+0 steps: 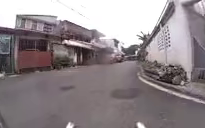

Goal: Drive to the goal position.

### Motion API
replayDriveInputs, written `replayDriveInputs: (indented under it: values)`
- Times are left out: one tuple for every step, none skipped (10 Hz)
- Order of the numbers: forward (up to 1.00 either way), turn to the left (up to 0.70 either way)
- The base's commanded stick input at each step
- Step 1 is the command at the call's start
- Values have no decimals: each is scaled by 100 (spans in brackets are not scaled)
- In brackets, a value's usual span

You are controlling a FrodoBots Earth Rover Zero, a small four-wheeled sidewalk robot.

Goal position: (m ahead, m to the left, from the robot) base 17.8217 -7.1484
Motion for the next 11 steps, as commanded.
replayDriveInputs:
  values:
    - [70,0]
    - [70,0]
    - [70,0]
    - [70,0]
    - [70,-1]
    - [70,-14]
    - [70,-14]
    - [70,-14]
    - [70,-14]
    - [70,-14]
    - [70,-14]
